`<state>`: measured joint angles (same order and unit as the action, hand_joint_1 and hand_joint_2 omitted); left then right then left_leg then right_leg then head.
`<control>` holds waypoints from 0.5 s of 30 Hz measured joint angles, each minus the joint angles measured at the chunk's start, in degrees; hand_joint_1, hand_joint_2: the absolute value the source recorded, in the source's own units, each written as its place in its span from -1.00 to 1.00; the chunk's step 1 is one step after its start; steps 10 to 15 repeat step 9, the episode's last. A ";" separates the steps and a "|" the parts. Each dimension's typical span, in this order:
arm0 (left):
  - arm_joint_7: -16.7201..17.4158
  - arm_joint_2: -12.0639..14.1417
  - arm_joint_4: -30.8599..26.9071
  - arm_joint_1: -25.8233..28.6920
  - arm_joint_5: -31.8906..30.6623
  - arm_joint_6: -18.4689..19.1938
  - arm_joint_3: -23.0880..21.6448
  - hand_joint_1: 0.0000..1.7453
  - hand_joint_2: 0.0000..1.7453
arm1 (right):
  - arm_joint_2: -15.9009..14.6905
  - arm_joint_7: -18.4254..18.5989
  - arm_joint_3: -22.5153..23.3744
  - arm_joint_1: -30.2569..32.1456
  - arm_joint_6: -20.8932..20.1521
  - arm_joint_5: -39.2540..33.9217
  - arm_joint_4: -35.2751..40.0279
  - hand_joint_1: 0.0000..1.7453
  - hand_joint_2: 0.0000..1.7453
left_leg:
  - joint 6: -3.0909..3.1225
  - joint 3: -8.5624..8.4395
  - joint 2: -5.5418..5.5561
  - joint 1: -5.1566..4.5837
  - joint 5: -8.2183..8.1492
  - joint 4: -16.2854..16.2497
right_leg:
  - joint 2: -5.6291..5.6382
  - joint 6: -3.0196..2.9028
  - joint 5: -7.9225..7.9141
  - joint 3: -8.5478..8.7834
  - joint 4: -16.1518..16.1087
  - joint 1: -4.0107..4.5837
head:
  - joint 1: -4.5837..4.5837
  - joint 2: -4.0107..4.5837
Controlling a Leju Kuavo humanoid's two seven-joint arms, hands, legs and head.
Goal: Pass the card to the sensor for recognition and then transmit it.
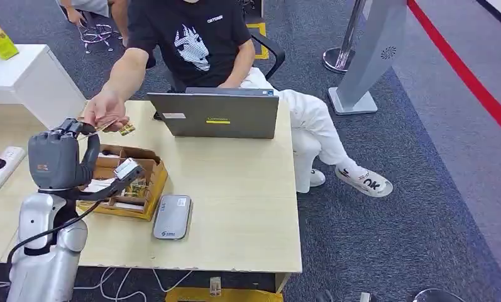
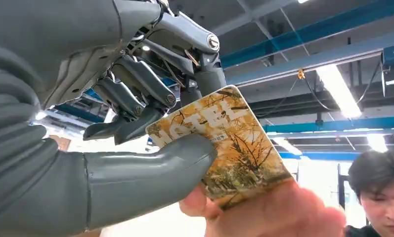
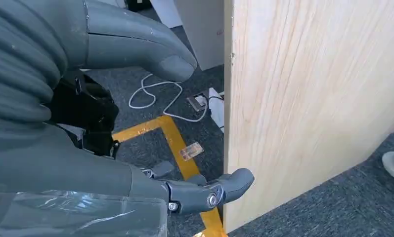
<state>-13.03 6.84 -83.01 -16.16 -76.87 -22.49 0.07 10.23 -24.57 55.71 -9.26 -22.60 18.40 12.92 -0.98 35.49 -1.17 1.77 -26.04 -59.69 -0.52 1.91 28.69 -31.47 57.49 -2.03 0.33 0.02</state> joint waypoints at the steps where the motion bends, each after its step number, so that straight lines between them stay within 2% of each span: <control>1: -0.04 -0.04 -0.07 -0.03 0.02 -0.04 0.11 1.00 1.00 | 0.00 0.00 0.00 -0.01 -0.02 0.00 0.00 -1.00 1.00 | 0.00 0.00 0.00 0.00 0.00 0.00 | 0.00 0.00 0.00 0.00 0.00 0.00 | 0.00 0.00; 15: -0.33 -0.26 -0.09 0.07 0.00 -0.11 0.79 1.00 1.00 | 0.00 0.00 0.00 -0.01 -0.24 -0.39 0.00 -1.00 1.00 | 0.00 0.01 0.00 0.00 0.00 0.00 | 0.00 0.00 0.00 -0.01 0.00 0.00 | 0.00 0.00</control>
